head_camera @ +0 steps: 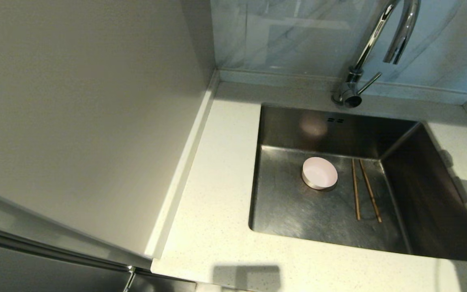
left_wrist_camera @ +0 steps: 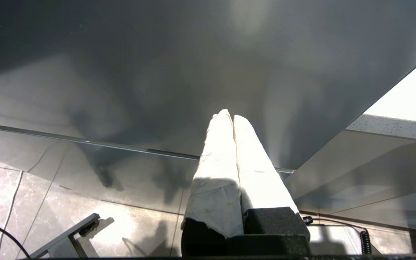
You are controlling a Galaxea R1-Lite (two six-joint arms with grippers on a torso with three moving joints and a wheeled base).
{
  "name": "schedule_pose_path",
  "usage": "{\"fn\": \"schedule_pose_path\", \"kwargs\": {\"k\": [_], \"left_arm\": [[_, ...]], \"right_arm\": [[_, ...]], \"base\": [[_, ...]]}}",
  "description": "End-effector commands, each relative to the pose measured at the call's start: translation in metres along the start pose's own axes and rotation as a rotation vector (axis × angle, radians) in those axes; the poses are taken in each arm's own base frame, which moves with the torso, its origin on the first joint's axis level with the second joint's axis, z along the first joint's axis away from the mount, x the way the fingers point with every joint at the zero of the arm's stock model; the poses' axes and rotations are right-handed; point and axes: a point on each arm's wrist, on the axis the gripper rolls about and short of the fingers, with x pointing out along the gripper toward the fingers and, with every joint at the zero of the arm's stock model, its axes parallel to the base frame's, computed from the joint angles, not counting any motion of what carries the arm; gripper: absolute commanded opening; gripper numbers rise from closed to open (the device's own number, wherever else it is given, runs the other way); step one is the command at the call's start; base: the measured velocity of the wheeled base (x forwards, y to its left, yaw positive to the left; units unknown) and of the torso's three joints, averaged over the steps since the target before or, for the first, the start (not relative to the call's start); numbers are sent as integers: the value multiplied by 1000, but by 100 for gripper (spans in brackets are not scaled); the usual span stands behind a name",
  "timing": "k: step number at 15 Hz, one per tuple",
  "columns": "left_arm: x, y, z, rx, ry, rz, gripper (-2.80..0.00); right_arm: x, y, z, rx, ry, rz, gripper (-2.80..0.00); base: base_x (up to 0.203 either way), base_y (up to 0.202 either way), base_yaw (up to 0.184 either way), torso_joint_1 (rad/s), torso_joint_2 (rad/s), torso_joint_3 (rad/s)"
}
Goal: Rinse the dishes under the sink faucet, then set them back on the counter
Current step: Put a bowl into the sink
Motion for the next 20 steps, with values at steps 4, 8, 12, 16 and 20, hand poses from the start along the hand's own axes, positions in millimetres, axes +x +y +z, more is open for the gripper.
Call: {"fn": "schedule_pose_path", "kwargs": {"k": [4,8,12,16,20], "left_arm": [[0,0,0,0,-3,0,-280],[0,0,0,0,-3,0,-280],[0,0,0,0,-3,0,-280],[0,0,0,0,-3,0,-280],[0,0,0,0,-3,0,-280]], "right_arm": [[49,-3,-7,51,153,-55,0],[90,-10,-5,91,190,-94,0],[108,-14,-5,101,212,-109,0],[111,-15,1,99,156,-111,-280],[108,-15,3,85,137,-108,-280]], "base": [[0,0,0,0,0,0],[0,0,0,0,0,0],[0,0,0,0,0,0],[0,0,0,0,0,0],[0,0,0,0,0,0]]}}
